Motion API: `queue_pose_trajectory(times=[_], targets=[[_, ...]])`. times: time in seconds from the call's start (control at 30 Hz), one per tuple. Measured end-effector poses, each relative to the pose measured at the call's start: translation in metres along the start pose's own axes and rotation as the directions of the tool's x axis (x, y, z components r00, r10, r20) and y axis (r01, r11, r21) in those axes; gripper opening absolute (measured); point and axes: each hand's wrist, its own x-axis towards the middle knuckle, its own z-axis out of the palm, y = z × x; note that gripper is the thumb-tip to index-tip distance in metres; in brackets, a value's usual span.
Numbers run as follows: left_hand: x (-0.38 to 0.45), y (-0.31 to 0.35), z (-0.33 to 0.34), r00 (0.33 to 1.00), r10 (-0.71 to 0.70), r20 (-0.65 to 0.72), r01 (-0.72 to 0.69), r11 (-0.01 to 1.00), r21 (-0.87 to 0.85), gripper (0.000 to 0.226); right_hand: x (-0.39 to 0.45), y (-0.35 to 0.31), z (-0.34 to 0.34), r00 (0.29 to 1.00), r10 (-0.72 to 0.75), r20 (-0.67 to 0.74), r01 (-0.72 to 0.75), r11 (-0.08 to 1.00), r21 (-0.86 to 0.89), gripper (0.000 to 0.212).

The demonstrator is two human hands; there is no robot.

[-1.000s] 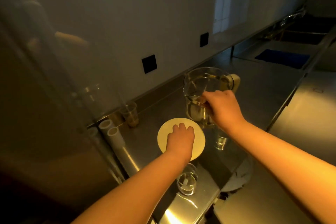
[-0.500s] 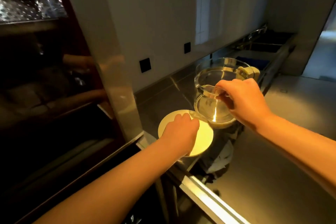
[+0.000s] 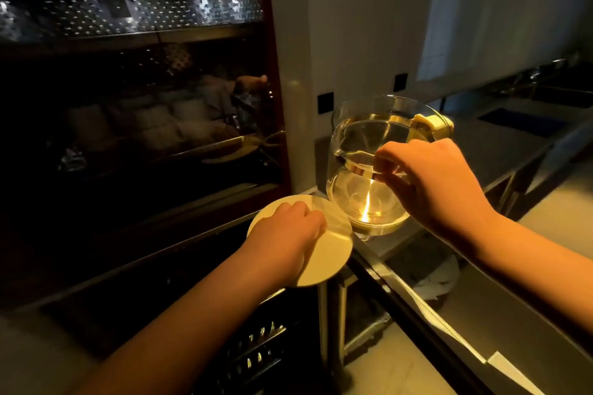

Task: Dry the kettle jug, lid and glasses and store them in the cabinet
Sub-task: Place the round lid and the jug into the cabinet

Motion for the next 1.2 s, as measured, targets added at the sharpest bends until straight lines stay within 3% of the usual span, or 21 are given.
queue_pose_trajectory(times=[0.27, 0.53, 0.9, 1.2], targets=[[-0.073, -0.016, 0.019, 0.967, -0.241, -0.082, 0.239, 0.971, -0.033, 0.047, -0.003, -0.039, 0.017, 0.981, -0.185, 0.054, 0.177, 0.976, 0.127, 0.006], [-0.131, -0.023, 0.066, 0.901, -0.434, 0.019, 0.432, 0.900, 0.047, 0.067, -0.033, -0.081, 0.041, 0.948, -0.286, 0.137, 0.243, 0.933, 0.266, 0.006], [-0.156, -0.055, 0.123, 0.831, -0.542, 0.125, 0.540, 0.840, 0.054, 0.081, -0.067, -0.124, 0.095, 0.929, -0.307, 0.208, 0.225, 0.912, 0.342, 0.013], [-0.150, -0.090, 0.159, 0.830, -0.548, 0.100, 0.547, 0.836, 0.048, 0.078, -0.088, -0.138, 0.161, 0.939, -0.260, 0.225, 0.187, 0.936, 0.299, 0.022]])
